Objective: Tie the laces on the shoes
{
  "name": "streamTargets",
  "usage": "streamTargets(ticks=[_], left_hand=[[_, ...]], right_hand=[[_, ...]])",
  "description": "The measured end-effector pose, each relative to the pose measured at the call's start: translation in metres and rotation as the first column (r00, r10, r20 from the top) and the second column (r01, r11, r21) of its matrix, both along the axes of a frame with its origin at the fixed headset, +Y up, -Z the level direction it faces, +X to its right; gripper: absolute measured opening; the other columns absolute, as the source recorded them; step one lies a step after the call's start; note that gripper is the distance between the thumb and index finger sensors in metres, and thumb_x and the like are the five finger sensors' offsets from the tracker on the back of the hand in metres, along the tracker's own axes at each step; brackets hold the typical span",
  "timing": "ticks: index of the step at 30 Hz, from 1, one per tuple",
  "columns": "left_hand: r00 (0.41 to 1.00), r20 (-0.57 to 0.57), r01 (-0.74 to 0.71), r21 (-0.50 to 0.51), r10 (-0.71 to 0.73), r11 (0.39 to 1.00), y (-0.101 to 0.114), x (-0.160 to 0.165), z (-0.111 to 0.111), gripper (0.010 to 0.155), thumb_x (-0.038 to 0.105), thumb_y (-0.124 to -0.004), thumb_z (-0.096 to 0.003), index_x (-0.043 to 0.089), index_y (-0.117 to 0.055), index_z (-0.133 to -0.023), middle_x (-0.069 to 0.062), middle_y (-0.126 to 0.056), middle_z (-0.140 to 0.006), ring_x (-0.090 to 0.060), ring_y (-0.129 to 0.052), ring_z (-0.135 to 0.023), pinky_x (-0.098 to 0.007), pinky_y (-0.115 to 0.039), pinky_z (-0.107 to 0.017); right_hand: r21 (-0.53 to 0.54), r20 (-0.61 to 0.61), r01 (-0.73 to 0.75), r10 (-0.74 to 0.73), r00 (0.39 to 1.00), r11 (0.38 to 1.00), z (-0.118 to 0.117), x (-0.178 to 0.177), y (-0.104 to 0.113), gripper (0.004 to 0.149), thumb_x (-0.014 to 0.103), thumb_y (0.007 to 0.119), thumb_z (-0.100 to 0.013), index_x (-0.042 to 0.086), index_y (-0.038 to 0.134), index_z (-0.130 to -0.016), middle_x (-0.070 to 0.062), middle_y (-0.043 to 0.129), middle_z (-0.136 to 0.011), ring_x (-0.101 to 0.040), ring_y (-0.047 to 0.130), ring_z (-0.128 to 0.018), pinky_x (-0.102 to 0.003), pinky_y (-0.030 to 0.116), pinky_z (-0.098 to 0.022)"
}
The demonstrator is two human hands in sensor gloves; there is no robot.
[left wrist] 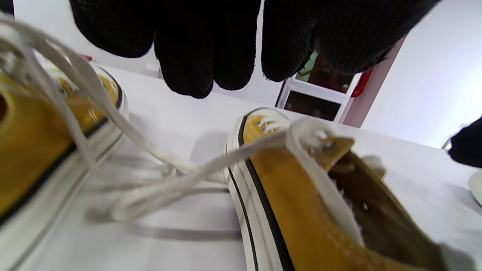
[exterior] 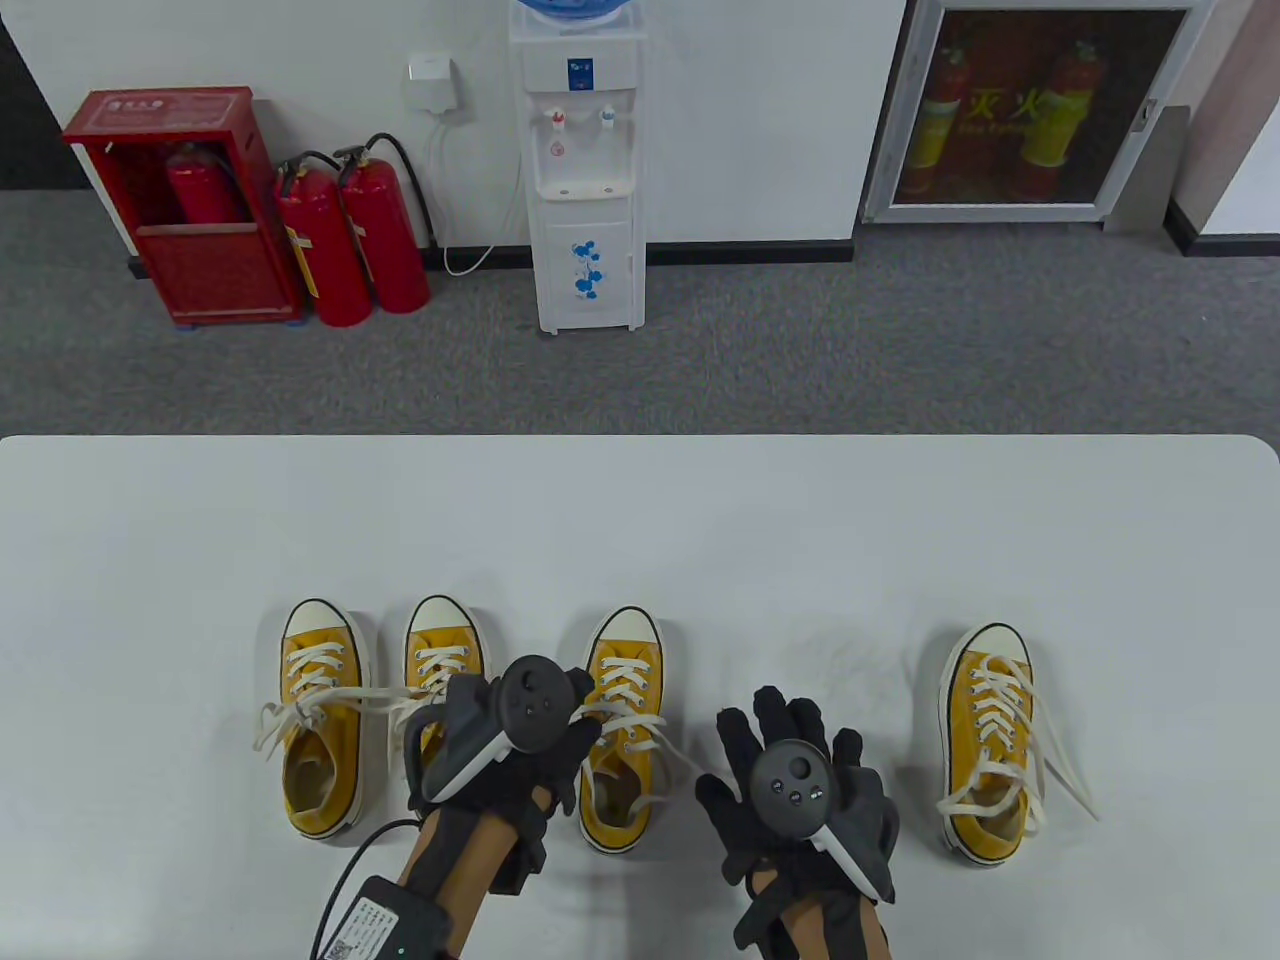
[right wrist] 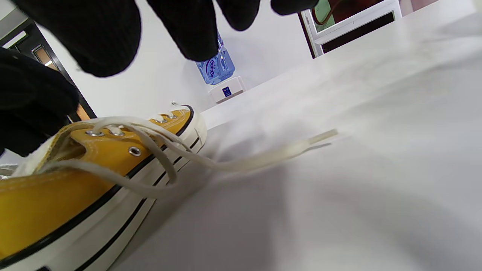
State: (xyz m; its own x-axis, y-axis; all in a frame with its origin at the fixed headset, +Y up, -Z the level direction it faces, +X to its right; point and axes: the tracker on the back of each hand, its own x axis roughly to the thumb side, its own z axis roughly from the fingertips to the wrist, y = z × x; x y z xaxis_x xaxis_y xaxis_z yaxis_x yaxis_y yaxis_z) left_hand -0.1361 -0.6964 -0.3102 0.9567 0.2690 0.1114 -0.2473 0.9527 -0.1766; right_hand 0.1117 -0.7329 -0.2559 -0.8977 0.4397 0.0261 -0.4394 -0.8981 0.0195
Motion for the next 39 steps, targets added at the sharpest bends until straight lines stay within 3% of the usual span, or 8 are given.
streamTargets(ticks=[7,11,14,23,27,30,36,39], left_hand=[[1.000,-0.020,-0.018,-0.073,0.017,0.997,-0.021,0.015,-0.011,0.052,0.053,-0.081,-0.0475,0.031,-0.081,-0.095,-0.009,-0.078,-0.109,-0.037,-0.088,-0.091,-0.065,-0.064,-0.070],[0.997,-0.043,-0.058,-0.033,0.056,0.998,-0.019,0.020,-0.012,0.039,0.044,-0.085,-0.0467,0.028,-0.089,-0.083,-0.006,-0.087,-0.101,-0.035,-0.094,-0.085,-0.064,-0.067,-0.068],[0.999,-0.020,-0.051,-0.031,0.050,0.998,-0.013,0.021,-0.011,0.039,0.044,-0.083,-0.0471,0.029,-0.088,-0.083,-0.005,-0.088,-0.100,-0.034,-0.095,-0.085,-0.064,-0.067,-0.069],[0.935,-0.014,-0.355,0.037,0.356,0.934,0.025,-0.005,-0.001,0.040,0.043,-0.076,-0.0487,0.031,-0.080,-0.087,0.000,-0.103,-0.082,-0.026,-0.111,-0.067,-0.056,-0.083,-0.058],[0.863,-0.019,-0.503,0.052,0.505,0.863,0.034,-0.023,0.004,0.040,0.043,-0.074,-0.0487,0.031,-0.078,-0.087,0.004,-0.105,-0.074,-0.023,-0.115,-0.059,-0.054,-0.087,-0.053],[0.771,-0.029,-0.634,0.067,0.637,0.770,0.036,-0.040,0.010,0.041,0.044,-0.073,-0.0490,0.031,-0.077,-0.087,0.006,-0.105,-0.069,-0.020,-0.116,-0.055,-0.052,-0.090,-0.051],[0.541,-0.046,-0.837,0.062,0.839,0.543,0.021,-0.068,0.021,0.040,0.045,-0.072,-0.0502,0.034,-0.074,-0.089,0.005,-0.100,-0.064,-0.016,-0.116,-0.046,-0.049,-0.095,-0.043],[0.493,-0.060,-0.866,0.060,0.868,0.496,0.012,-0.081,0.023,0.040,0.046,-0.071,-0.0507,0.035,-0.073,-0.089,0.004,-0.098,-0.062,-0.012,-0.110,-0.039,-0.046,-0.094,-0.039]], right_hand=[[-0.002,-0.002,-0.002,0.002,1.000,1.000,0.000,0.000,0.000,0.074,0.055,0.076,-0.044,0.024,0.058,-0.108,-0.004,0.027,-0.119,-0.044,0.026,-0.112,-0.074,0.012,-0.071],[-0.001,-0.003,-0.001,0.001,1.000,1.000,0.000,0.000,0.000,0.074,0.055,0.076,-0.044,0.024,0.058,-0.108,-0.004,0.027,-0.119,-0.044,0.026,-0.112,-0.074,0.012,-0.071],[-0.002,-0.003,0.000,0.000,1.000,1.000,-0.001,0.000,0.000,0.074,0.055,0.076,-0.044,0.024,0.058,-0.108,-0.004,0.027,-0.119,-0.044,0.026,-0.112,-0.074,0.012,-0.071],[-0.001,-0.002,0.004,-0.004,1.000,1.000,-0.001,0.000,-0.001,0.074,0.055,0.076,-0.044,0.024,0.058,-0.109,-0.004,0.027,-0.119,-0.044,0.026,-0.112,-0.074,0.012,-0.071],[-0.002,0.000,0.005,-0.005,1.000,1.000,-0.001,0.000,-0.001,0.074,0.055,0.076,-0.044,0.024,0.058,-0.108,-0.004,0.027,-0.119,-0.044,0.026,-0.112,-0.074,0.012,-0.071],[-0.003,0.003,0.007,-0.007,1.000,1.000,-0.001,0.001,-0.001,0.074,0.055,0.076,-0.044,0.024,0.058,-0.108,-0.004,0.027,-0.119,-0.044,0.026,-0.112,-0.074,0.012,-0.071],[-0.008,0.008,0.008,-0.008,1.000,1.000,-0.001,0.002,-0.001,0.074,0.055,0.076,-0.044,0.024,0.058,-0.108,-0.004,0.027,-0.119,-0.044,0.026,-0.112,-0.074,0.012,-0.071],[-0.009,0.010,0.009,-0.009,1.000,1.000,-0.001,0.002,-0.001,0.074,0.055,0.076,-0.043,0.024,0.058,-0.108,-0.004,0.028,-0.119,-0.044,0.026,-0.112,-0.074,0.012,-0.071]])
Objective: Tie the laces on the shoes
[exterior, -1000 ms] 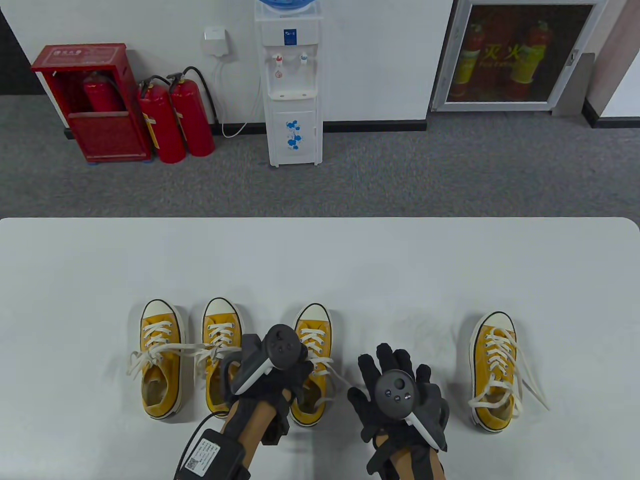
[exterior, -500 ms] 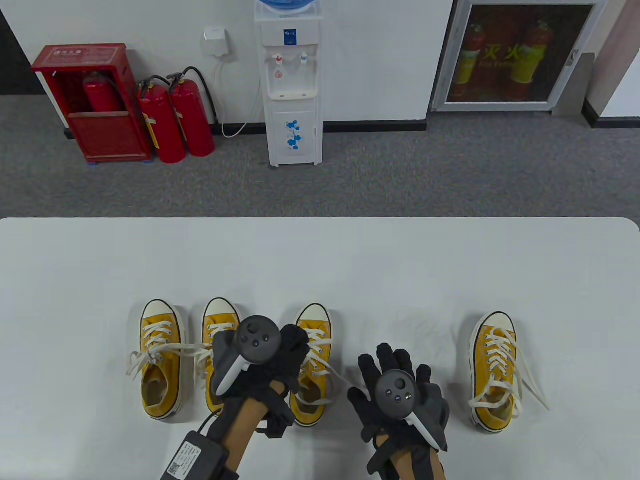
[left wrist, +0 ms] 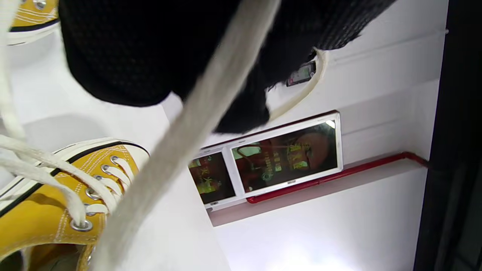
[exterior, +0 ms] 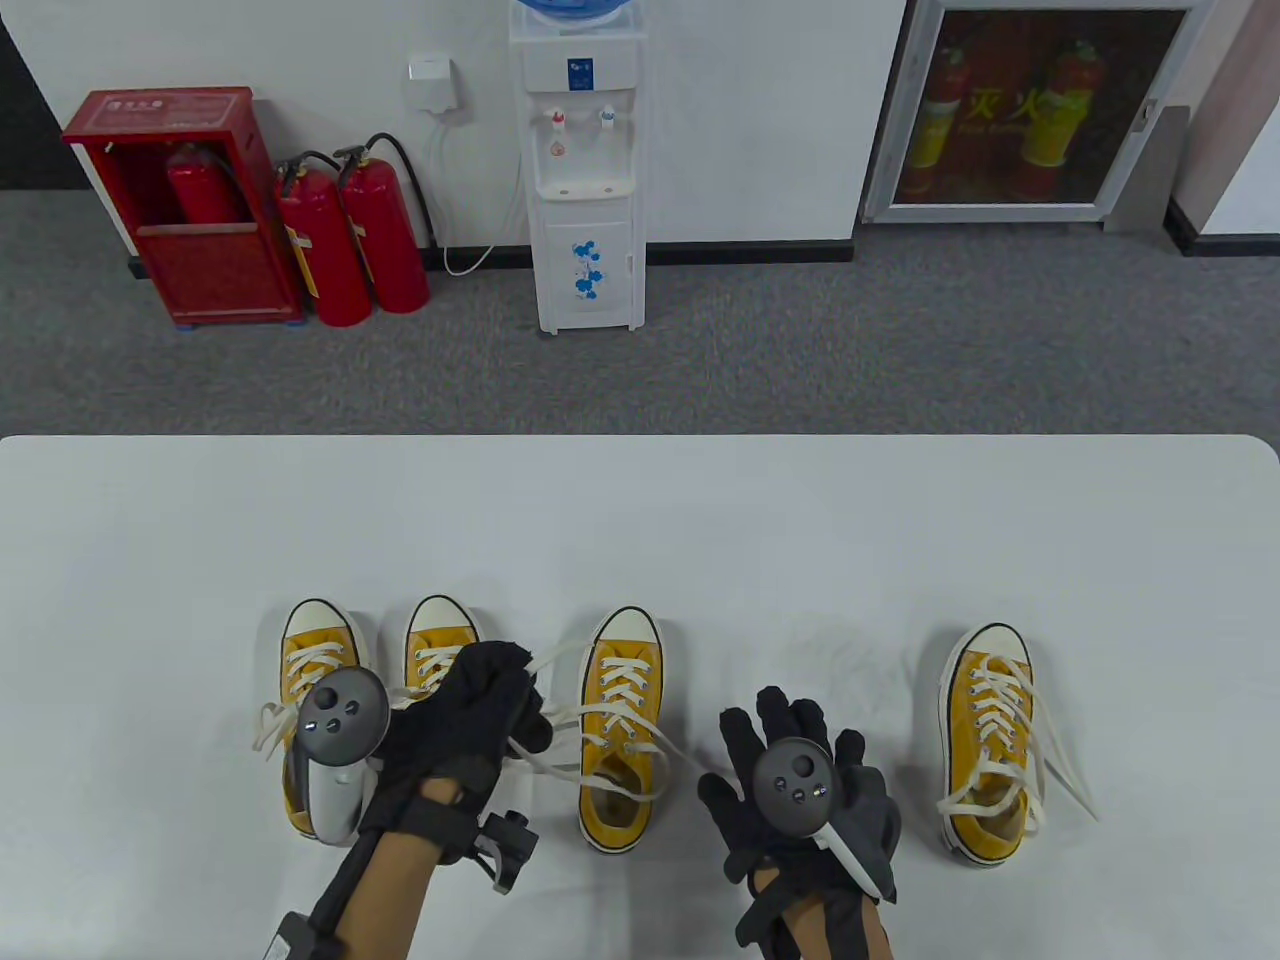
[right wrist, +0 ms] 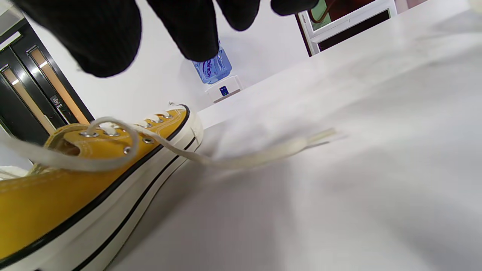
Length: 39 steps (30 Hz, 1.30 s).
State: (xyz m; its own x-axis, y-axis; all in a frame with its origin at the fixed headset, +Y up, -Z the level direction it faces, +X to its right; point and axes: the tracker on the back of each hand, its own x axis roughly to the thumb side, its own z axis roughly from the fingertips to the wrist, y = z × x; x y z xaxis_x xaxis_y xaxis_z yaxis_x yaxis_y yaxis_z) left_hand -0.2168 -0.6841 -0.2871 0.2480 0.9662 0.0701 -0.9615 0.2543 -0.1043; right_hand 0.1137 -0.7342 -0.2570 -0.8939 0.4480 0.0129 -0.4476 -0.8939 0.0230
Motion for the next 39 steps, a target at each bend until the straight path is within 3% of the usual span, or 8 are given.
streamTargets(ticks=[11,20,24,28,34,39], left_hand=[[0.978,-0.081,-0.193,-0.012,0.191,0.981,-0.023,-0.044,0.005,0.039,0.047,-0.076,-0.0503,0.038,-0.078,-0.088,0.003,-0.096,-0.064,-0.003,-0.099,-0.011,-0.030,-0.094,-0.010],[0.986,-0.137,-0.102,-0.047,0.095,0.994,-0.041,-0.046,0.002,0.043,0.045,-0.078,-0.0499,0.033,-0.075,-0.091,0.002,-0.097,-0.067,-0.004,-0.098,-0.009,-0.028,-0.092,-0.006],[0.989,-0.118,-0.092,-0.057,0.085,0.994,-0.043,-0.042,0.001,0.048,0.044,-0.077,-0.0500,0.030,-0.073,-0.096,0.002,-0.096,-0.072,-0.004,-0.099,-0.011,-0.028,-0.092,-0.007],[0.988,-0.114,-0.111,-0.068,0.103,0.991,-0.044,-0.041,0.001,0.049,0.043,-0.077,-0.0501,0.029,-0.071,-0.097,0.002,-0.095,-0.075,-0.005,-0.099,-0.012,-0.029,-0.092,-0.008],[0.983,-0.118,-0.155,-0.090,0.144,0.984,-0.049,-0.043,0.000,0.051,0.043,-0.077,-0.0502,0.028,-0.070,-0.099,0.001,-0.095,-0.078,-0.005,-0.100,-0.013,-0.029,-0.092,-0.009],[0.983,-0.121,-0.148,-0.093,0.137,0.985,-0.049,-0.043,0.000,0.052,0.043,-0.077,-0.0503,0.028,-0.069,-0.100,0.001,-0.095,-0.079,-0.006,-0.100,-0.014,-0.029,-0.092,-0.009]], right_hand=[[-0.007,-0.005,-0.012,0.012,1.000,1.000,-0.001,0.000,-0.003,0.073,0.055,0.076,-0.044,0.023,0.060,-0.108,-0.004,0.030,-0.118,-0.044,0.033,-0.111,-0.074,0.015,-0.071],[0.059,0.045,-0.058,0.055,0.997,0.997,-0.001,-0.004,0.005,0.070,0.052,0.078,-0.044,0.021,0.065,-0.105,-0.009,0.052,-0.113,-0.042,0.069,-0.097,-0.066,0.047,-0.071],[0.048,0.099,-0.122,0.117,0.988,0.991,-0.006,-0.010,0.014,0.069,0.052,0.078,-0.043,0.021,0.068,-0.103,-0.009,0.065,-0.106,-0.034,0.087,-0.080,-0.059,0.062,-0.064],[0.000,0.107,-0.042,0.042,0.993,0.999,-0.019,-0.017,0.021,0.067,0.052,0.079,-0.044,0.020,0.070,-0.102,-0.009,0.076,-0.097,-0.025,0.096,-0.060,-0.054,0.072,-0.055],[-0.077,0.113,0.032,-0.023,0.993,0.996,-0.043,-0.031,0.018,0.066,0.051,0.081,-0.043,0.019,0.070,-0.101,-0.004,0.088,-0.077,-0.011,0.096,-0.033,-0.044,0.081,-0.041],[-0.149,0.076,0.014,-0.003,0.997,0.989,-0.053,-0.044,0.004,0.066,0.049,0.085,-0.043,0.019,0.070,-0.100,0.001,0.095,-0.063,-0.005,0.095,-0.020,-0.039,0.086,-0.030]])
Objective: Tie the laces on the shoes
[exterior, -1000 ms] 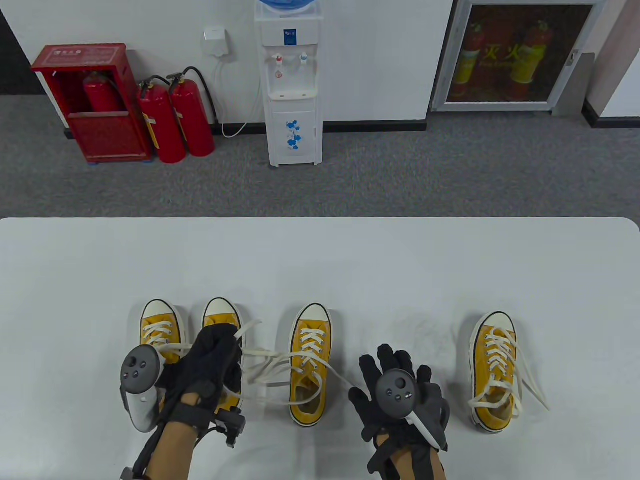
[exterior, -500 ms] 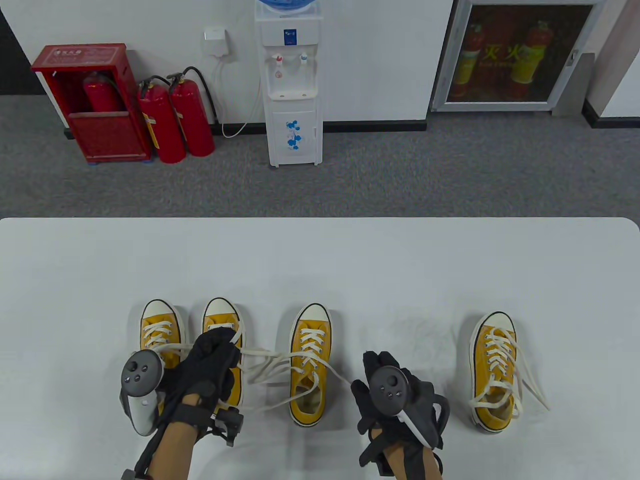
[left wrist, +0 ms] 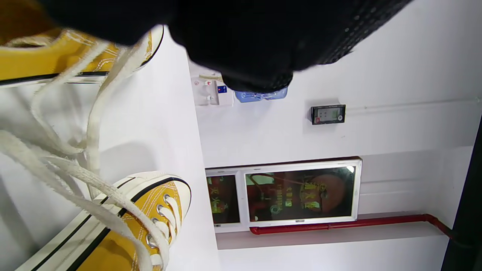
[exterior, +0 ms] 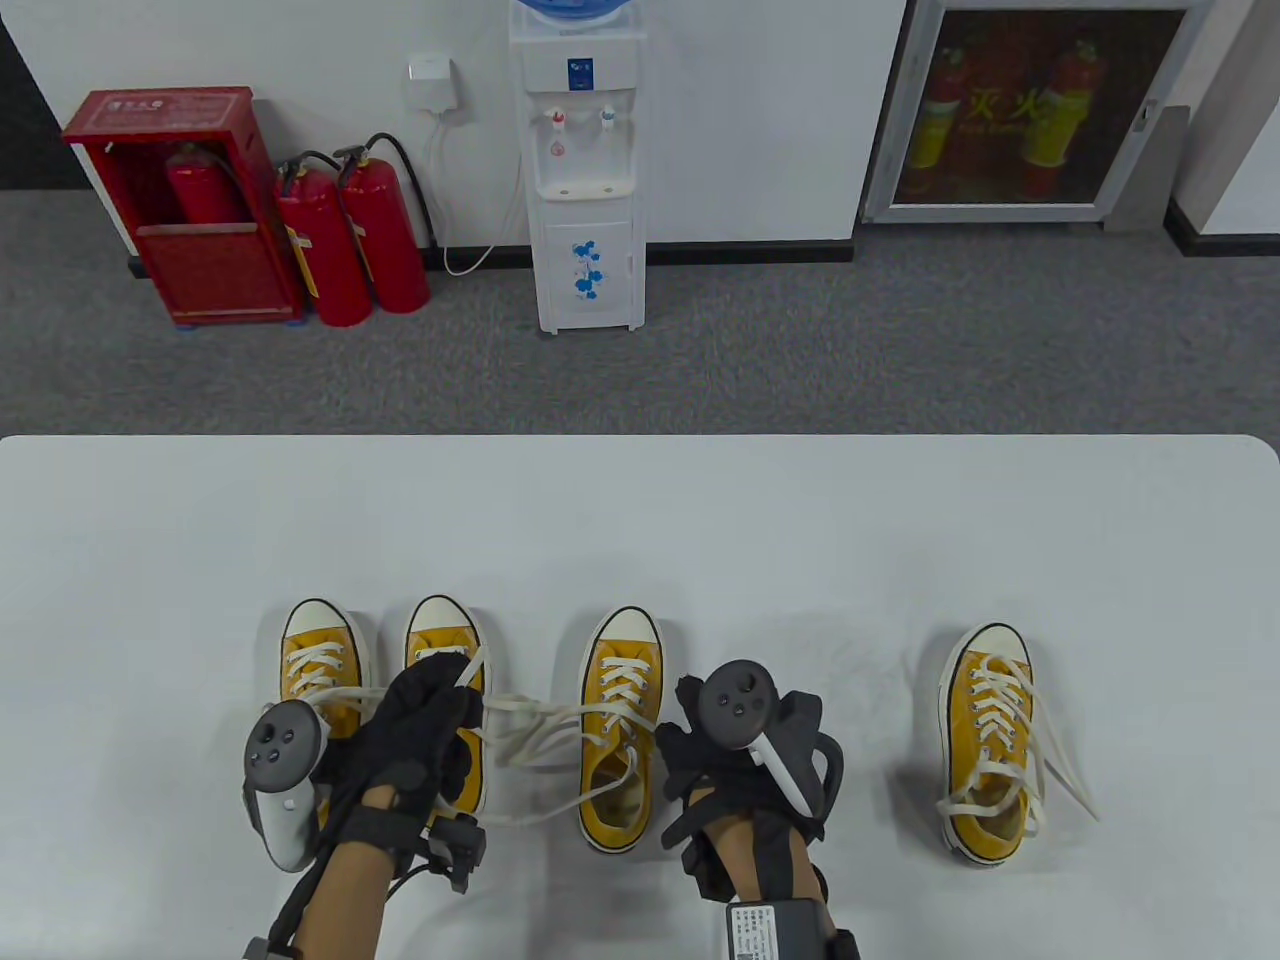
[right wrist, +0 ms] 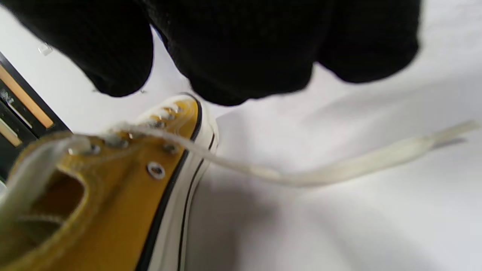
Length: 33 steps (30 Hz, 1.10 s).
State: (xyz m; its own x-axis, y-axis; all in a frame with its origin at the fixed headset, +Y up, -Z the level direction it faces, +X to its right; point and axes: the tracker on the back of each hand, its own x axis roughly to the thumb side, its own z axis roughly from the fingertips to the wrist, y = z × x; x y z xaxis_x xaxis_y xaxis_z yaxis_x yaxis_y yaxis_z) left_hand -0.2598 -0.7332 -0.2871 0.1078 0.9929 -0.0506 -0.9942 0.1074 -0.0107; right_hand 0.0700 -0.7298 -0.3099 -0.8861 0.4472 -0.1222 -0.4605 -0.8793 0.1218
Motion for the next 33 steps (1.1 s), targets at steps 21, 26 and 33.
streamTargets(ticks=[21,26,33], left_hand=[[0.999,0.026,0.026,-0.003,-0.026,1.000,-0.001,0.005,0.000,0.052,0.043,-0.077,-0.0505,0.027,-0.070,-0.100,0.000,-0.095,-0.079,-0.007,-0.101,-0.015,-0.030,-0.092,-0.010],[0.999,0.024,0.031,-0.006,-0.031,1.000,-0.001,0.005,0.000,0.052,0.043,-0.076,-0.0505,0.027,-0.069,-0.100,0.000,-0.095,-0.079,-0.007,-0.101,-0.015,-0.030,-0.092,-0.010],[0.999,0.025,0.023,-0.007,-0.023,1.000,-0.001,0.006,0.000,0.052,0.043,-0.076,-0.0506,0.027,-0.070,-0.100,0.000,-0.095,-0.080,-0.007,-0.101,-0.015,-0.030,-0.092,-0.010]], right_hand=[[0.237,0.063,0.227,-0.248,0.967,0.945,0.011,0.027,0.002,0.041,0.040,0.088,-0.042,0.018,0.096,-0.077,0.006,0.106,-0.038,0.002,0.099,0.000,-0.034,0.093,-0.016],[0.438,0.068,0.402,-0.476,0.877,0.804,0.026,0.053,0.015,0.042,0.039,0.087,-0.044,0.019,0.093,-0.080,0.005,0.109,-0.049,-0.004,0.110,-0.012,-0.038,0.095,-0.025],[0.572,-0.017,0.593,-0.715,0.699,0.567,0.035,0.079,0.022,0.042,0.039,0.083,-0.046,0.024,0.087,-0.085,0.003,0.103,-0.073,-0.018,0.114,-0.048,-0.046,0.088,-0.045]])
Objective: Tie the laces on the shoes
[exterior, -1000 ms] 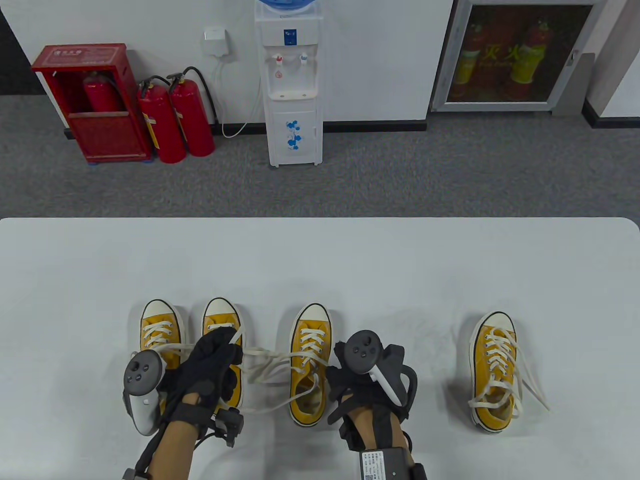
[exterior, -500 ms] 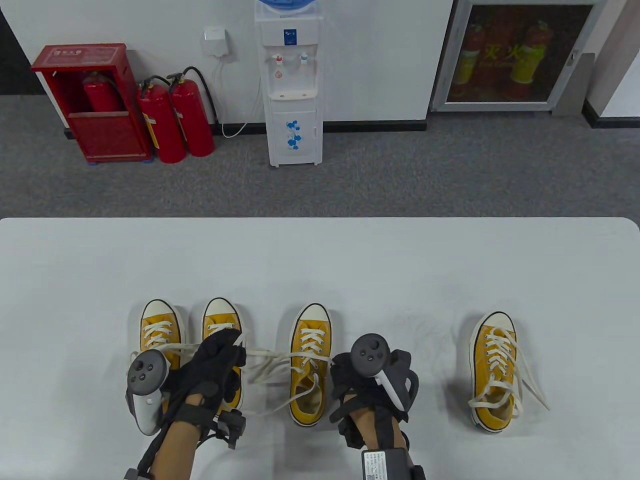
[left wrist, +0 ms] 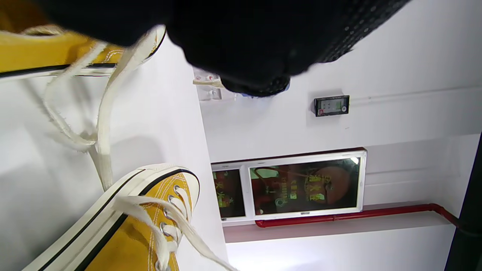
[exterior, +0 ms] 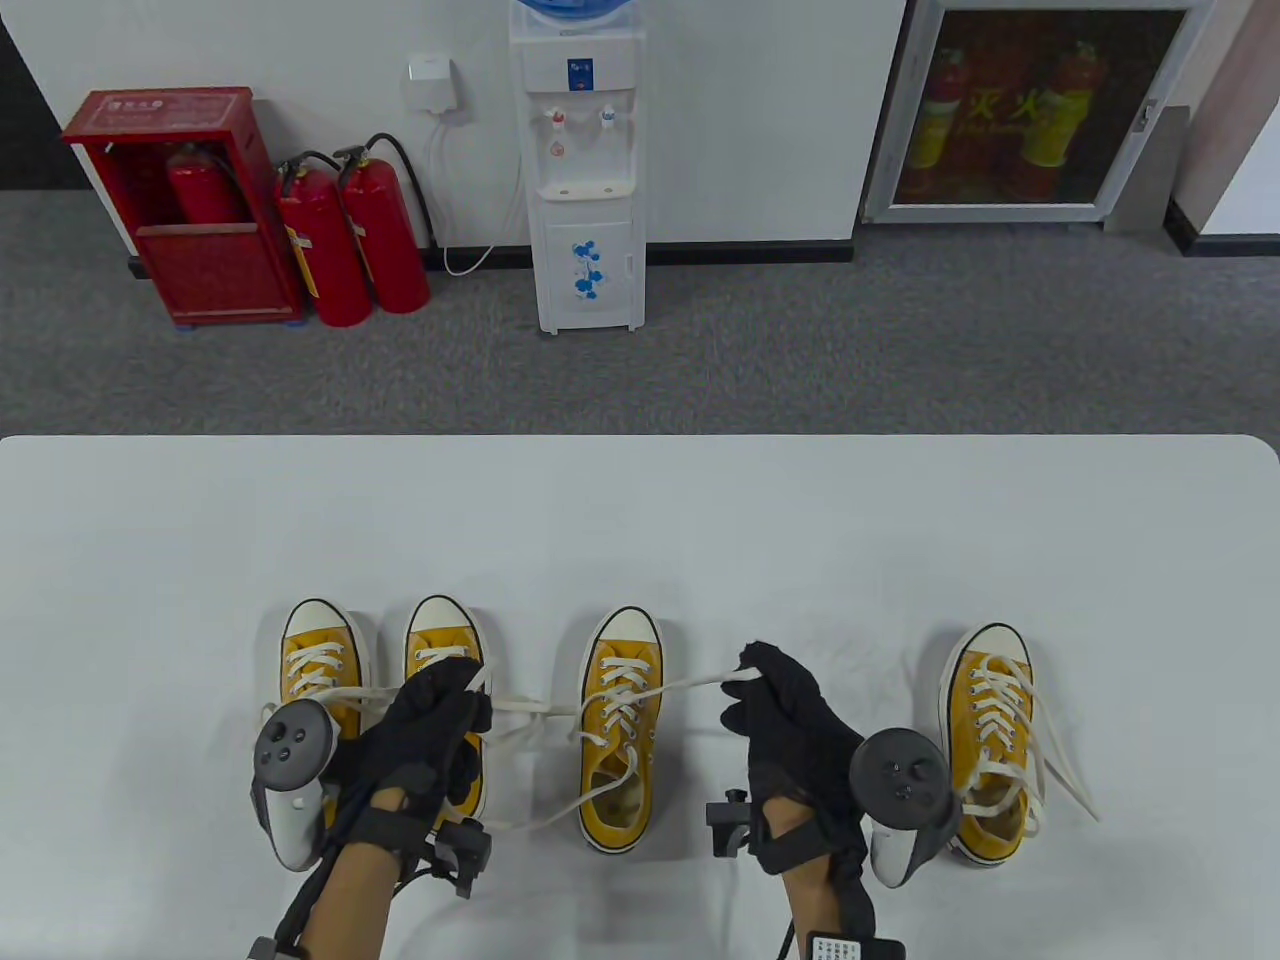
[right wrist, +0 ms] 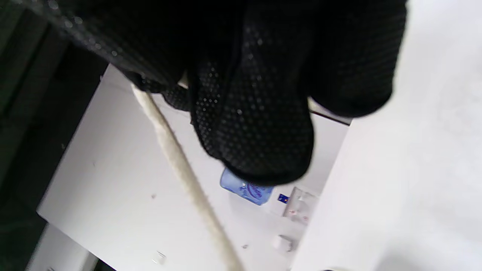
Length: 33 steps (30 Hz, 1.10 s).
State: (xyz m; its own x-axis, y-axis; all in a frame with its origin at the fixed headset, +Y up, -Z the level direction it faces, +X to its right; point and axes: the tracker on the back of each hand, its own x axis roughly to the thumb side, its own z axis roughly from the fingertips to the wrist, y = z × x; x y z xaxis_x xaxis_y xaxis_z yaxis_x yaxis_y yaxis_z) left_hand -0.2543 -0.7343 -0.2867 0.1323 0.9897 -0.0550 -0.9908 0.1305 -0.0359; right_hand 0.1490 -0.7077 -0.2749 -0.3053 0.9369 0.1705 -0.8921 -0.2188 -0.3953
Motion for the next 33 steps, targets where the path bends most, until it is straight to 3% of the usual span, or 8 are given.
streamTargets(ticks=[5,9,14,19,21,26,30,33], left_hand=[[1.000,0.007,-0.016,0.008,0.016,1.000,0.003,0.001,0.000,0.052,0.043,-0.076,-0.0507,0.027,-0.069,-0.100,0.000,-0.095,-0.080,-0.007,-0.101,-0.015,-0.030,-0.092,-0.010],[1.000,0.008,-0.027,0.010,0.027,1.000,0.003,0.000,0.000,0.052,0.044,-0.076,-0.0508,0.027,-0.069,-0.100,0.000,-0.095,-0.080,-0.007,-0.101,-0.015,-0.030,-0.092,-0.010],[1.000,0.012,-0.021,0.008,0.021,1.000,0.003,0.001,0.001,0.053,0.044,-0.076,-0.0509,0.027,-0.069,-0.100,0.000,-0.094,-0.080,-0.007,-0.101,-0.016,-0.030,-0.092,-0.011],[0.999,0.018,-0.032,0.013,0.032,0.999,0.004,0.002,0.001,0.052,0.045,-0.075,-0.0511,0.028,-0.069,-0.100,0.000,-0.094,-0.081,-0.007,-0.101,-0.016,-0.030,-0.092,-0.011],[0.999,0.026,-0.033,0.014,0.032,0.999,0.004,0.003,0.001,0.053,0.045,-0.075,-0.0512,0.028,-0.069,-0.100,0.000,-0.094,-0.081,-0.007,-0.101,-0.016,-0.030,-0.092,-0.011],[0.998,0.062,-0.035,0.028,0.033,0.999,0.007,0.011,0.003,0.054,0.046,-0.075,-0.0511,0.028,-0.067,-0.101,0.000,-0.093,-0.083,-0.007,-0.101,-0.018,-0.030,-0.092,-0.012],[0.990,0.117,-0.087,0.024,0.084,0.996,0.010,0.023,0.005,0.055,0.045,-0.072,-0.0518,0.028,-0.063,-0.104,0.000,-0.090,-0.087,-0.008,-0.101,-0.021,-0.031,-0.091,-0.015],[0.978,0.168,-0.127,0.021,0.122,0.992,0.011,0.031,0.007,0.058,0.045,-0.070,-0.0525,0.028,-0.058,-0.106,0.000,-0.085,-0.093,-0.008,-0.101,-0.026,-0.030,-0.091,-0.018]], right_hand=[[0.003,-0.065,0.232,-0.232,0.971,0.973,-0.003,0.014,-0.009,0.043,0.042,0.081,-0.047,0.028,0.084,-0.088,0.006,0.100,-0.078,-0.025,0.107,-0.070,-0.049,0.083,-0.055],[0.001,-0.210,0.414,-0.404,0.890,0.910,-0.009,0.011,-0.016,0.050,0.049,0.074,-0.048,0.026,0.079,-0.093,0.005,0.095,-0.085,-0.030,0.100,-0.078,-0.052,0.078,-0.058],[-0.064,-0.379,0.490,-0.476,0.794,0.869,-0.012,-0.006,-0.018,0.067,0.063,0.069,-0.048,0.024,0.064,-0.102,0.003,0.081,-0.097,-0.032,0.094,-0.084,-0.055,0.071,-0.064],[-0.110,-0.422,0.476,-0.475,0.772,0.872,-0.012,-0.020,-0.019,0.068,0.057,0.078,-0.047,0.023,0.060,-0.104,0.002,0.077,-0.100,-0.031,0.096,-0.082,-0.056,0.070,-0.064],[-0.125,-0.436,0.439,-0.447,0.781,0.890,-0.013,-0.024,-0.020,0.068,0.051,0.081,-0.047,0.024,0.058,-0.105,0.003,0.074,-0.102,-0.027,0.099,-0.076,-0.057,0.071,-0.063],[-0.168,-0.488,0.340,-0.378,0.787,0.925,-0.016,-0.034,-0.022,0.064,0.034,0.083,-0.047,0.023,0.056,-0.105,0.001,0.073,-0.101,-0.012,0.100,-0.045,-0.047,0.080,-0.051],[-0.156,-0.506,0.243,-0.289,0.813,0.957,-0.015,-0.045,-0.020,0.053,0.027,0.082,-0.046,0.021,0.071,-0.097,0.000,0.088,-0.087,-0.005,0.096,-0.025,-0.041,0.086,-0.038],[-0.157,-0.530,0.162,-0.222,0.819,0.974,-0.013,-0.056,-0.020,0.049,0.027,0.080,-0.047,0.020,0.075,-0.095,-0.001,0.091,-0.080,-0.003,0.094,-0.020,-0.039,0.086,-0.035]])
